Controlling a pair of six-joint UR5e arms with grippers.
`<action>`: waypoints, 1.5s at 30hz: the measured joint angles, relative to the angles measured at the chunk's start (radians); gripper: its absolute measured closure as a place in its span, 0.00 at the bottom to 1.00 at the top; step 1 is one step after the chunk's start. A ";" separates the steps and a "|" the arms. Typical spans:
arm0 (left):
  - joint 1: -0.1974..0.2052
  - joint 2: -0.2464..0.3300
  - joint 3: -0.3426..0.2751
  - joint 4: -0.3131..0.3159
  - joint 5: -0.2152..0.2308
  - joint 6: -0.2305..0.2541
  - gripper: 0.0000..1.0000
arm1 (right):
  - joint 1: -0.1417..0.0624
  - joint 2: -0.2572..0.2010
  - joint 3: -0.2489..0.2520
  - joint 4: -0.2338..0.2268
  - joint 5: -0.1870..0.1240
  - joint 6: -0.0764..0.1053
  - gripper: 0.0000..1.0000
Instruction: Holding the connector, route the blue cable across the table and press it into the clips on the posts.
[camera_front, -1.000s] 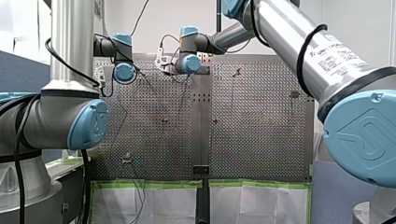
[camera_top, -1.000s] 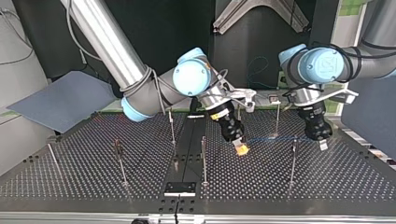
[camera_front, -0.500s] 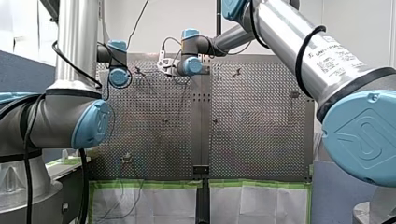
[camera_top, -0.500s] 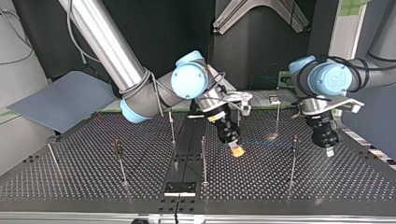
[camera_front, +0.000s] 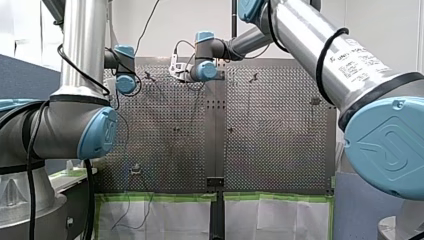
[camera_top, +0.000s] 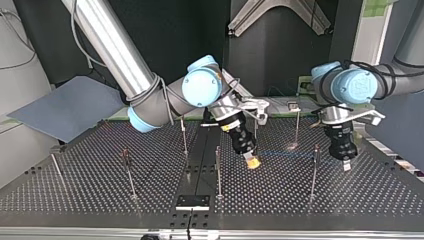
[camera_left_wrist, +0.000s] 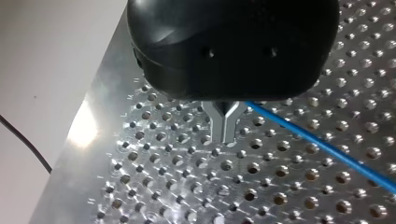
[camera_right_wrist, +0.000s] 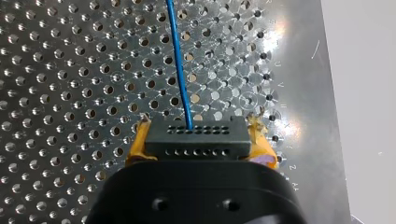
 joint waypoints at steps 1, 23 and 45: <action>-0.001 0.000 0.000 -0.007 -0.005 -0.003 0.92 | -0.001 0.000 0.000 0.000 0.000 0.000 1.00; -0.017 0.034 -0.002 -0.188 -0.095 -0.052 0.00 | -0.004 0.000 0.000 0.003 -0.002 -0.009 1.00; -0.044 0.233 -0.131 -0.386 0.009 -0.097 0.00 | -0.005 0.000 0.000 0.005 -0.002 -0.008 1.00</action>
